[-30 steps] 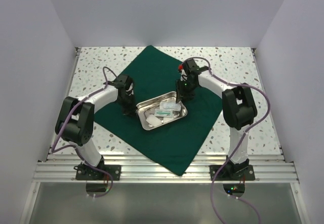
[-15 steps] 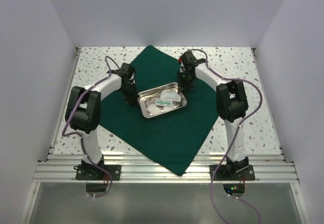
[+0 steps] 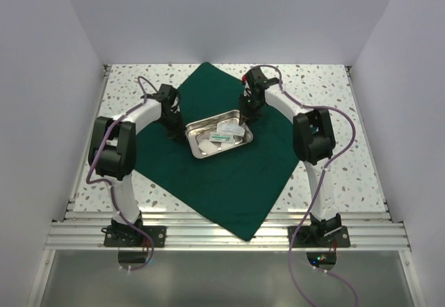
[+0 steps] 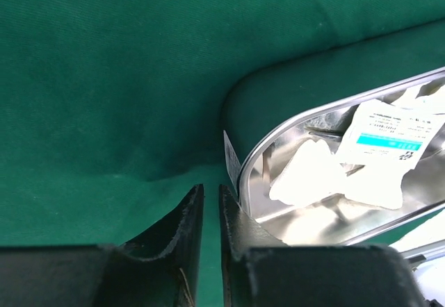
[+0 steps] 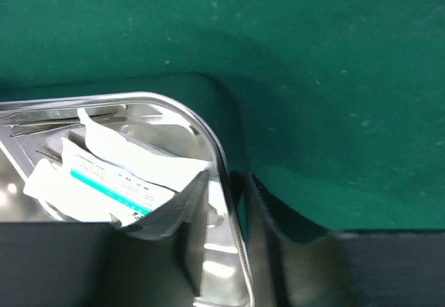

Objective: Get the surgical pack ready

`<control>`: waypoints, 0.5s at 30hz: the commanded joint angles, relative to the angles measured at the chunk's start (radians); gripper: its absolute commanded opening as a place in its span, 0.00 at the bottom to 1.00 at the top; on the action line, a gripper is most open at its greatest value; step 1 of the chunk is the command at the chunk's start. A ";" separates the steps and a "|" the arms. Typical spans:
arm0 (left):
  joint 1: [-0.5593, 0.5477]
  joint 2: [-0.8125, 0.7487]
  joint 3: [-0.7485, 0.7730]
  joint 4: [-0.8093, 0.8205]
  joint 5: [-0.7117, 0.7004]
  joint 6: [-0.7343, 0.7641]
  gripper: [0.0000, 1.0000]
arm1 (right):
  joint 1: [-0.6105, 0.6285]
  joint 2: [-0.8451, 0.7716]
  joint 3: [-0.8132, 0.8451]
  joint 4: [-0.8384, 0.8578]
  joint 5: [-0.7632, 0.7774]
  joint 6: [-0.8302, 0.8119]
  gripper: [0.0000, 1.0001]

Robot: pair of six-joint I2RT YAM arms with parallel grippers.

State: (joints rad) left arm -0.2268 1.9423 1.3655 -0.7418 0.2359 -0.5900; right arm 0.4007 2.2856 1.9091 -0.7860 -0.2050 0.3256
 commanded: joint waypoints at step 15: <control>0.050 -0.126 -0.063 0.027 -0.020 0.042 0.43 | 0.018 -0.089 0.113 -0.096 0.091 -0.039 0.85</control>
State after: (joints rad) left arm -0.1986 1.8999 1.3239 -0.7250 0.2382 -0.5804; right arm 0.4232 2.2829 1.9839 -0.8303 -0.1688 0.3115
